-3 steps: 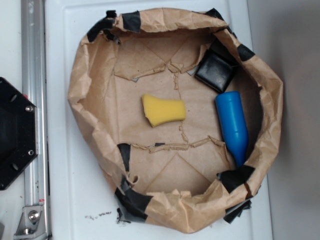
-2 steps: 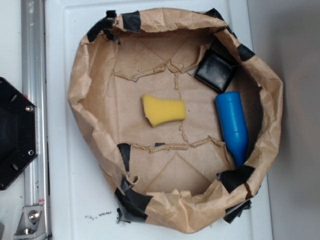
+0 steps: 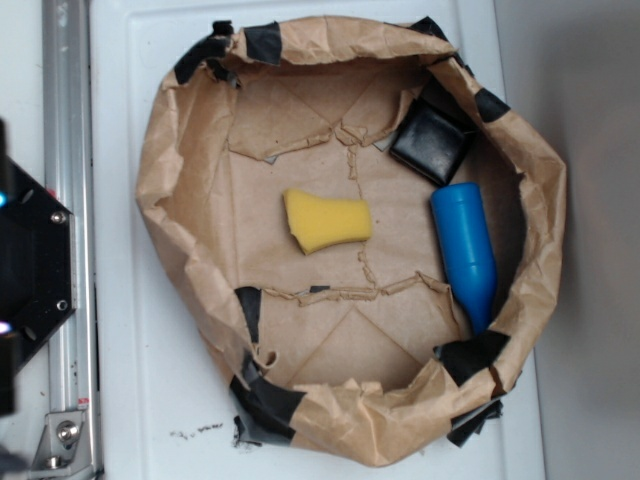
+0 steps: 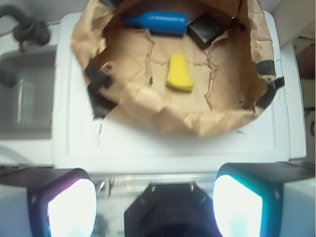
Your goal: Grab the green sponge.
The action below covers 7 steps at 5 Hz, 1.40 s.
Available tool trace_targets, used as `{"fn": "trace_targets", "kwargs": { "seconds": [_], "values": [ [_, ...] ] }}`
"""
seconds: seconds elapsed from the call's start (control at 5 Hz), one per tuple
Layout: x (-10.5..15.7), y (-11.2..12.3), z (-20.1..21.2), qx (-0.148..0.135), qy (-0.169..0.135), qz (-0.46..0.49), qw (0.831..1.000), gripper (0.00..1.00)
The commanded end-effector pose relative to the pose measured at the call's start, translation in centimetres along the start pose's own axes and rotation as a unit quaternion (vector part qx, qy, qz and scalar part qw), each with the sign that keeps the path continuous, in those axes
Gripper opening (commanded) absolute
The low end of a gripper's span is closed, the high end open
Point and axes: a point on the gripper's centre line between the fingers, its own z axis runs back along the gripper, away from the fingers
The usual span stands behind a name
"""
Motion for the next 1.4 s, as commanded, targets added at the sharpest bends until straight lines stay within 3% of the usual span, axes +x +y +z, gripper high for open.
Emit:
{"fn": "trace_targets", "kwargs": {
  "seconds": [0.0,0.2,0.4,0.6,0.8,1.0,1.2],
  "values": [
    [3.3,1.7,-3.0,0.005,-0.006,0.023,1.000,1.00],
    [7.5,1.5,-7.0,-0.006,0.003,0.040,0.999,1.00],
    [9.9,0.4,-9.8,-0.023,0.022,0.066,0.997,1.00],
    [11.4,-0.1,-15.2,0.006,0.065,0.051,0.997,1.00],
    [10.1,1.9,-19.0,0.038,0.102,0.033,0.994,1.00],
    [10.6,3.9,-19.9,0.056,0.106,0.017,0.993,1.00],
    [10.7,3.8,-20.3,0.085,0.118,-0.020,0.989,0.00]
  ]
}}
